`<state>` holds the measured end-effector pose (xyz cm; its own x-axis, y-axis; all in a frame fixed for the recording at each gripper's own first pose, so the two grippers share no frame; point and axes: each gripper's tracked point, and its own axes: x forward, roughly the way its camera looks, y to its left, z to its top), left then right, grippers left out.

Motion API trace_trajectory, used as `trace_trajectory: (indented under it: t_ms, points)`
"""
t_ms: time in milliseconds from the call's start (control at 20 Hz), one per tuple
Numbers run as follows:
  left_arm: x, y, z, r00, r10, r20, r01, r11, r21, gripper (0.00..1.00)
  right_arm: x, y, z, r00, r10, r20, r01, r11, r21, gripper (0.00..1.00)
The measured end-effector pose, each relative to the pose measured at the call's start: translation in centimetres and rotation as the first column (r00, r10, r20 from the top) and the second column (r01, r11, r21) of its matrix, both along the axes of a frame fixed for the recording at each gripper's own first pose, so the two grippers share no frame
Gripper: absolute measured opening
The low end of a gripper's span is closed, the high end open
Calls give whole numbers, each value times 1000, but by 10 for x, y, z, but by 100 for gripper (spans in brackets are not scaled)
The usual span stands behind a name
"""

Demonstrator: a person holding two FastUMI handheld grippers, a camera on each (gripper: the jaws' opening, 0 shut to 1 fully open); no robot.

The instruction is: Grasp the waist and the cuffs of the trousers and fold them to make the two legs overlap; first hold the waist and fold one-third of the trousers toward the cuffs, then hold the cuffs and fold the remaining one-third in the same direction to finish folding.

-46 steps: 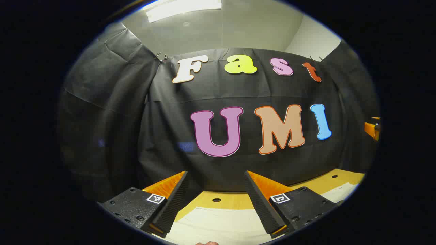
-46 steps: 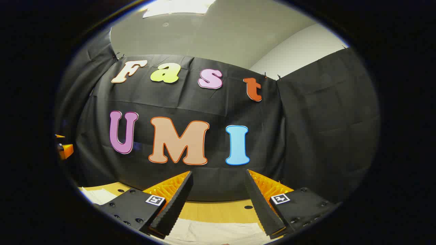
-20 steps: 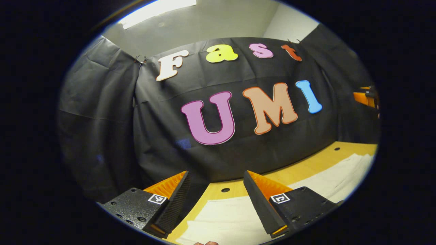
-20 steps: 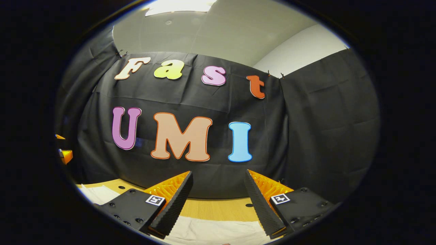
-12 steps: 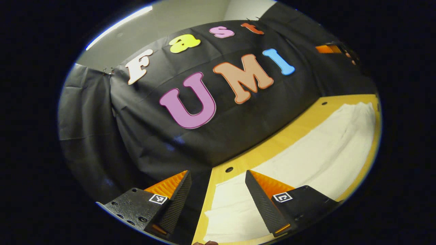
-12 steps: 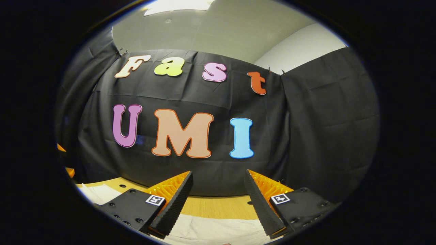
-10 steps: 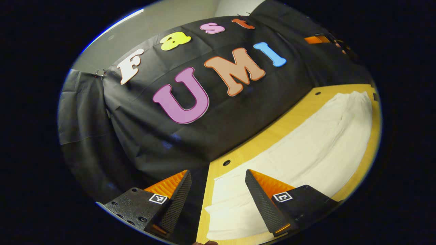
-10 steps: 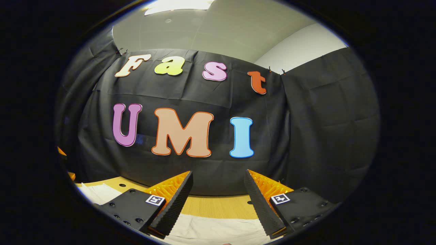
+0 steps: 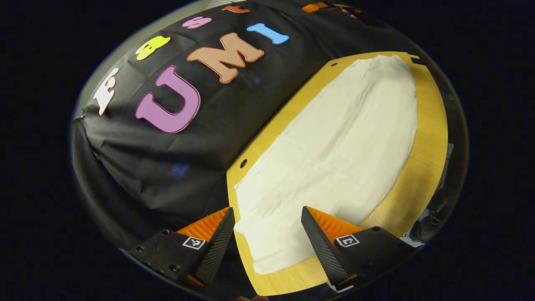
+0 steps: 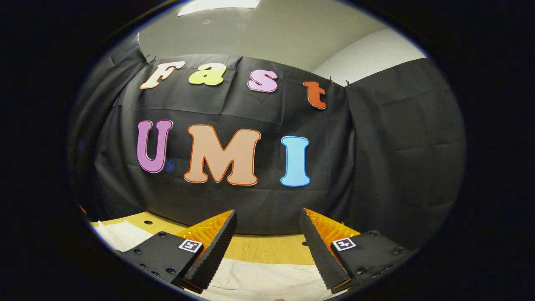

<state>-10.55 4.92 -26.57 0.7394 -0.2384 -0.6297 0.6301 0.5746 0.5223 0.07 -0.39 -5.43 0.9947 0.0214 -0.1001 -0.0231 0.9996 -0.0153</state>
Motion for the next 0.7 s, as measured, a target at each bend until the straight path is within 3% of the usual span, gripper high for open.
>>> trace_trajectory:
  t_ms: [200, 400, 700]
  points:
    - [-26, 14, -26, 994, -71, -86, 79, 992, 95, 97, -1, -3, -7, 1000, -8, -15, 8, 1000, -2, 97]
    - [-52, 32, -56, 967, -122, -225, 161, 973, 164, 97, -4, -7, -7, 1000, -16, -15, 16, 1000, -5, 98]
    - [-63, 40, -75, 928, -213, -306, 298, 917, 266, 98, -5, -11, -10, 999, -30, -25, 29, 999, -14, 97]
